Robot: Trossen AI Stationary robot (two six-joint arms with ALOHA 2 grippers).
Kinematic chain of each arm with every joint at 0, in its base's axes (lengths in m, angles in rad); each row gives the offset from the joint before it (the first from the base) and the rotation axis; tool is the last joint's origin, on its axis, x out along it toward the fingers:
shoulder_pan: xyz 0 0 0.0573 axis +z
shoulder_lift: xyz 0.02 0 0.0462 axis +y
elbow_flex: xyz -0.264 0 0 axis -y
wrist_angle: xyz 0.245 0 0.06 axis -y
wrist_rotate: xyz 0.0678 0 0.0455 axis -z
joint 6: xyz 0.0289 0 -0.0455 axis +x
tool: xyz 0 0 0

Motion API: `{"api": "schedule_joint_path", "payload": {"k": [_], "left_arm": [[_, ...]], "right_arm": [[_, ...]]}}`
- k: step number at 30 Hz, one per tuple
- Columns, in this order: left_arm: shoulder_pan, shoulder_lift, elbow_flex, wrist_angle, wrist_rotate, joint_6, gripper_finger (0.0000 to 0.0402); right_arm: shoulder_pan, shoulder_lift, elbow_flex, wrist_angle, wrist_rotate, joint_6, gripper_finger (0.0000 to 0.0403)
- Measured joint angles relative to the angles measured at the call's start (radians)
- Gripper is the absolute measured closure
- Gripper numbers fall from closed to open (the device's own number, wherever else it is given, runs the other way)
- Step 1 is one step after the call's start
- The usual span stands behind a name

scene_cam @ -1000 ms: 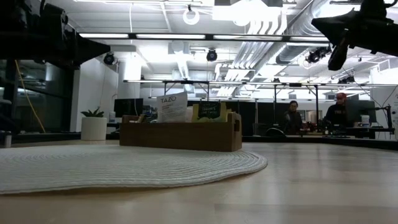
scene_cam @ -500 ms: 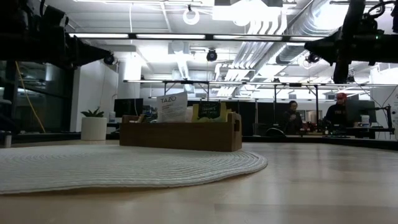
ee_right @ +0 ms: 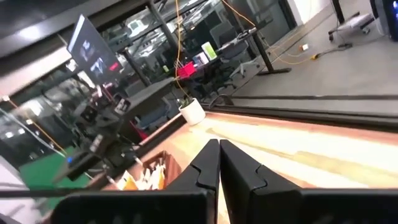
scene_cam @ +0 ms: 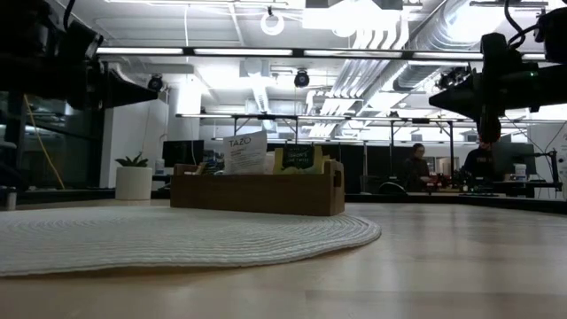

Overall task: Pick & Place Tea
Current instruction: Return to Home Position

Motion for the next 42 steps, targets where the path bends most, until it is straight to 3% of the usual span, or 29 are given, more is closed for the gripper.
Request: {"api": "schedule_joint_path", "payload": {"k": [5, 42], "left_arm": [[0.000, 0.000, 0.000, -0.002, 0.006, 0.121, 0.0401], [0.000, 0.000, 0.001, -0.003, 0.006, 0.120, 0.0401]], "right_arm": [[0.000, 0.000, 0.000, -0.001, 0.001, 0.043, 0.0398], [0.000, 0.000, 0.002, -0.003, -0.002, 0.044, 0.0397]]}}
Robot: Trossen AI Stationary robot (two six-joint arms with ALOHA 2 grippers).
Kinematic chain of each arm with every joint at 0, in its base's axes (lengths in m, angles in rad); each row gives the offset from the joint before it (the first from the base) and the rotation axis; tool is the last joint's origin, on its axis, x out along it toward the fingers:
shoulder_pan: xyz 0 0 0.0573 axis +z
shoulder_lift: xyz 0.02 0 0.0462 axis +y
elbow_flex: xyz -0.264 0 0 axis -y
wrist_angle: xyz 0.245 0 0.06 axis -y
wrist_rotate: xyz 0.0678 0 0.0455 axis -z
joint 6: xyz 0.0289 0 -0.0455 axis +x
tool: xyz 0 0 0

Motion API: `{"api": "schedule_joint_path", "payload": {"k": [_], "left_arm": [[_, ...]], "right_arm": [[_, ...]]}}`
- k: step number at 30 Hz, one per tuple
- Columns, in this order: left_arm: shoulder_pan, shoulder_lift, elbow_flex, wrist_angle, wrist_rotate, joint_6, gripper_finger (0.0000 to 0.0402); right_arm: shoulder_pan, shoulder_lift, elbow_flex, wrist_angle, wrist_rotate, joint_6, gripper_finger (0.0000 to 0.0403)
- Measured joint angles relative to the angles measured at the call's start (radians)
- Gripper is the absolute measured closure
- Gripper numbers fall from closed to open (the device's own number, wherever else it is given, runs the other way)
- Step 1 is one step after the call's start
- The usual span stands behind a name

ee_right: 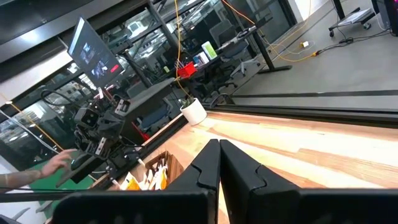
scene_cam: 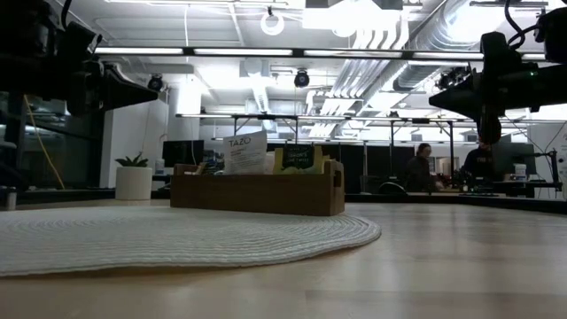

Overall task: Pick & Place Tea
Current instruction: Return to Home Position

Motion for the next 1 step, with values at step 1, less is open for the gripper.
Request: {"api": "schedule_joint_path", "payload": {"k": [1], "left_arm": [[0.000, 0.000, 0.000, 0.000, 0.000, 0.000, 0.0401]], "right_arm": [[0.000, 0.000, 0.000, 0.000, 0.000, 0.000, 0.0397]]}}
